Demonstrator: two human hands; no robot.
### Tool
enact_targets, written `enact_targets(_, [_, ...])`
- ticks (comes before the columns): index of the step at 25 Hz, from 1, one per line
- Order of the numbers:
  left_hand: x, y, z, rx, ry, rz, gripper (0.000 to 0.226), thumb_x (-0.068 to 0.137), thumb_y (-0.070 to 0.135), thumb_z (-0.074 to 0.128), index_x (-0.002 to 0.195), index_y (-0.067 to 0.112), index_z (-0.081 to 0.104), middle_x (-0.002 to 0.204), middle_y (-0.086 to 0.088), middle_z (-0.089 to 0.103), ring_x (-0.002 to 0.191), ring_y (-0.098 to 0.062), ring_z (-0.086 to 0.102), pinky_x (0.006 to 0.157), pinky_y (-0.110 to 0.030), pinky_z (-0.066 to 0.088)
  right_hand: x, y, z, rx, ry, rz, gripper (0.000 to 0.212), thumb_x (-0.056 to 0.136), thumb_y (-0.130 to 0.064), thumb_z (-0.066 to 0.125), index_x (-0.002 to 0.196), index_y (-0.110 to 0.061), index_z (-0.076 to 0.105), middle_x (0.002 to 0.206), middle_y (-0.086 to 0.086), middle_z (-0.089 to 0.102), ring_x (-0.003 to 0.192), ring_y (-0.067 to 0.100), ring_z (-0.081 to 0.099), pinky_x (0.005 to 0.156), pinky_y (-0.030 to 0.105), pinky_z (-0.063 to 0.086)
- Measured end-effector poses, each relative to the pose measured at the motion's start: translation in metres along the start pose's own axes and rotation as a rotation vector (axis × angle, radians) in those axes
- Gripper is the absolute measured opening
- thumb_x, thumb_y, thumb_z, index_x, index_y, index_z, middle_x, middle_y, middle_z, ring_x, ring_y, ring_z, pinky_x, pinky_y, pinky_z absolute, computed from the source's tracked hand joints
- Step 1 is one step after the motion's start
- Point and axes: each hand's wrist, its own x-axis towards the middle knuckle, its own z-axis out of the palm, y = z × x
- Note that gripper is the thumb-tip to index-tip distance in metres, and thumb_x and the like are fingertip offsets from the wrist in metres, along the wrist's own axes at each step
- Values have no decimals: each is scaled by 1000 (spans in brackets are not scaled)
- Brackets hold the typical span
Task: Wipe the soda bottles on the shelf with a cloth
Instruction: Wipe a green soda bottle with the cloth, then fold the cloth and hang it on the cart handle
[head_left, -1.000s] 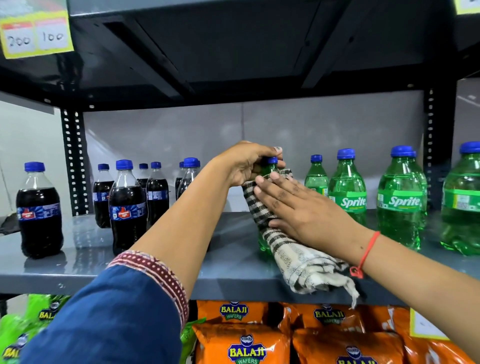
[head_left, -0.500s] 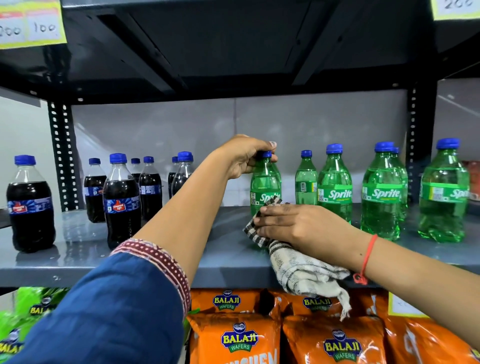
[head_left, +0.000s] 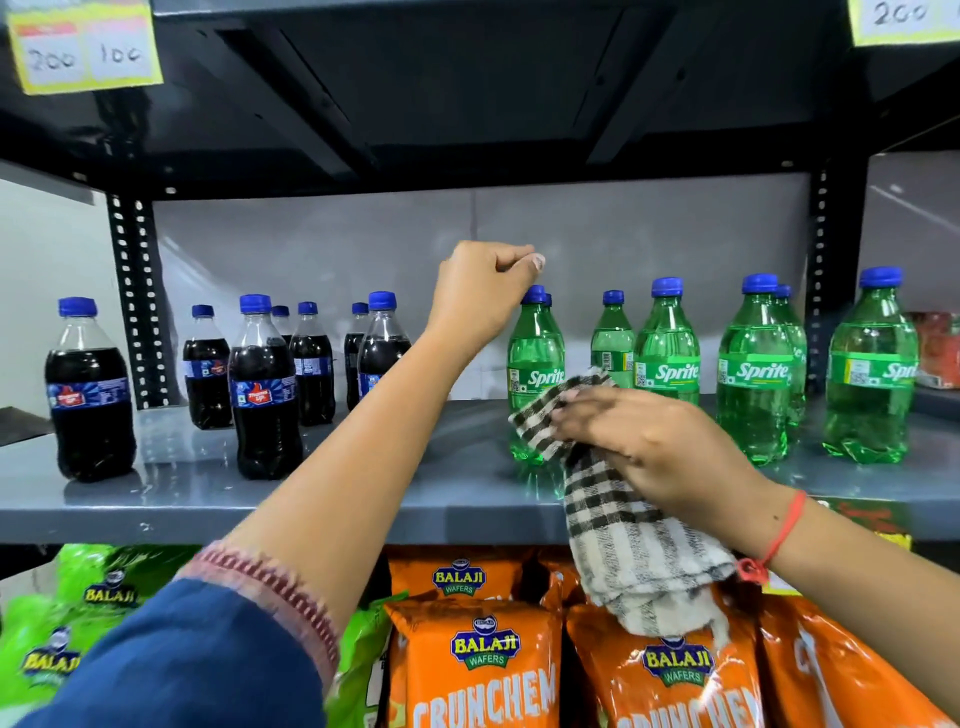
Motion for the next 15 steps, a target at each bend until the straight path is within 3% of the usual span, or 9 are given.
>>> enact_targets(2, [-26, 1, -13, 97, -150, 11, 45, 81, 42, 56, 68, 0, 64, 64, -3, 59, 61, -13, 52, 91, -34, 47, -3, -6, -12, 62, 101, 40, 36, 71, 16, 63, 98, -6, 68, 100, 9, 72, 102, 24, 62, 96, 37, 44])
enact_targets(3, [-41, 1, -21, 96, -291, -48, 50, 79, 47, 57, 71, -2, 62, 63, -6, 53, 61, -14, 49, 85, -34, 47, -4, -11, -17, 86, 149, 55, 32, 73, 12, 61, 99, -6, 68, 100, 9, 72, 103, 23, 61, 98, 33, 43])
enact_targets(5, [-70, 2, -36, -76, -569, -224, 34, 77, 38, 62, 84, 5, 68, 65, -4, 56, 58, -15, 52, 71, -29, 49, -6, -24, -22, 108, 224, 77, 32, 72, 7, 58, 99, -7, 68, 101, 7, 71, 104, 21, 60, 96, 30, 42])
enact_targets(6, [-82, 2, -41, -203, -613, -288, 19, 78, 26, 64, 88, 11, 69, 67, -3, 62, 56, -12, 56, 67, -26, 52, -7, -32, -22, 126, 245, 80, 31, 72, 5, 59, 100, -7, 68, 102, 5, 70, 105, 19, 59, 96, 29, 43])
enact_targets(8, [-98, 1, -47, -342, -535, -312, 20, 77, 6, 63, 95, 13, 68, 76, -9, 67, 59, -12, 61, 62, -22, 55, -11, -46, -19, 225, 257, 95, 27, 75, -2, 61, 100, -10, 68, 103, 0, 68, 106, 15, 59, 97, 26, 43])
enact_targets(12, [-123, 2, -54, -275, -391, -278, 32, 75, -6, 61, 102, 12, 66, 73, -4, 70, 59, -8, 62, 60, -18, 55, -3, -54, -22, 449, 227, 268, 27, 77, -20, 68, 105, -21, 65, 101, -13, 64, 99, 5, 54, 88, 18, 42])
enact_targets(14, [-137, 5, -60, -211, -378, -298, 31, 75, -7, 61, 97, 14, 68, 73, -2, 71, 64, -8, 62, 64, -19, 54, 9, -51, -22, 504, 68, 341, 35, 72, -22, 74, 105, -27, 64, 97, -15, 62, 93, 6, 50, 78, 15, 37])
enact_targets(15, [-144, 7, -62, -174, -362, -316, 30, 75, -6, 61, 94, 15, 69, 74, -4, 71, 66, -9, 61, 66, -20, 53, 15, -49, -21, 560, -33, 331, 29, 68, -22, 75, 96, -28, 67, 90, -13, 65, 86, 7, 53, 72, 16, 37])
